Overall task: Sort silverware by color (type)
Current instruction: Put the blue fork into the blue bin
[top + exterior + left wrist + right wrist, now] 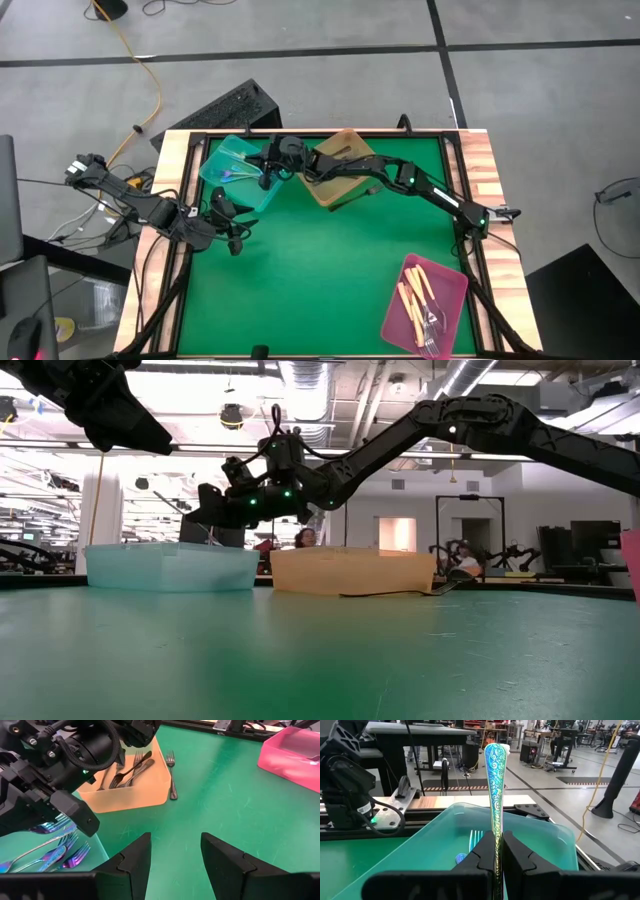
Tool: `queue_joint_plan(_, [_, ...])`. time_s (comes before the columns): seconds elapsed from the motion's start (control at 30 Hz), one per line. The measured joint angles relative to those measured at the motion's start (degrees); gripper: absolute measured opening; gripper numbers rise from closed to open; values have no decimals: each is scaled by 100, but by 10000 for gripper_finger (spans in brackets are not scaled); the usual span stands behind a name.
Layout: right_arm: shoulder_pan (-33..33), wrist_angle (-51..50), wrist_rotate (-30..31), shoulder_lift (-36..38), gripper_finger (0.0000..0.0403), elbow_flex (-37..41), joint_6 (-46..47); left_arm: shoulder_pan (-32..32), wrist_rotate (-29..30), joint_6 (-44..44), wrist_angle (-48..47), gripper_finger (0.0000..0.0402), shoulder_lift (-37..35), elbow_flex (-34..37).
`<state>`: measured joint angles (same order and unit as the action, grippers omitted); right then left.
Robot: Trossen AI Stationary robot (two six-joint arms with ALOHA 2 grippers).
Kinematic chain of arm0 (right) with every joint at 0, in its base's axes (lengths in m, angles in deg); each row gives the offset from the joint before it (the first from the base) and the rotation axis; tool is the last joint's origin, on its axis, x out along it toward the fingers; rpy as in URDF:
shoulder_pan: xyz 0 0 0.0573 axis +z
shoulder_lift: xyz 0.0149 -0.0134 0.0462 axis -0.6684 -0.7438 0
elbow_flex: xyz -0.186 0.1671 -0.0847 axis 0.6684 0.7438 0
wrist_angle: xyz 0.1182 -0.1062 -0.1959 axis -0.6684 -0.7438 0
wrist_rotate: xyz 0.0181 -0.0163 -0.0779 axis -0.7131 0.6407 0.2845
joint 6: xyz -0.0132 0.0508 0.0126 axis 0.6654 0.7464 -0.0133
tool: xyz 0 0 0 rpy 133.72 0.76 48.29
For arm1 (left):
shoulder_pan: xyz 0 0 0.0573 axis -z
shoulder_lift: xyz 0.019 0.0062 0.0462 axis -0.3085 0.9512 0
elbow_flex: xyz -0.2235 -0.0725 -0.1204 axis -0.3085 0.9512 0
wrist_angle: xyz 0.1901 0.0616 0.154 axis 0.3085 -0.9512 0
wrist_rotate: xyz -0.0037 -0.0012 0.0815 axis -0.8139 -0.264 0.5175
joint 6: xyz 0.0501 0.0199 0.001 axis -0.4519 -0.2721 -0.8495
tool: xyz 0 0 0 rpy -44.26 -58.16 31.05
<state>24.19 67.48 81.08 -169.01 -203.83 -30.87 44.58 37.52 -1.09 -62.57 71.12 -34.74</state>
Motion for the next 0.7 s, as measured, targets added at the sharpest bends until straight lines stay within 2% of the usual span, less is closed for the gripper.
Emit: queue_joint_plan(0.7, [-79, -122, -287, 0, 36, -2, 17, -2, 2, -26, 0, 156, 0, 0])
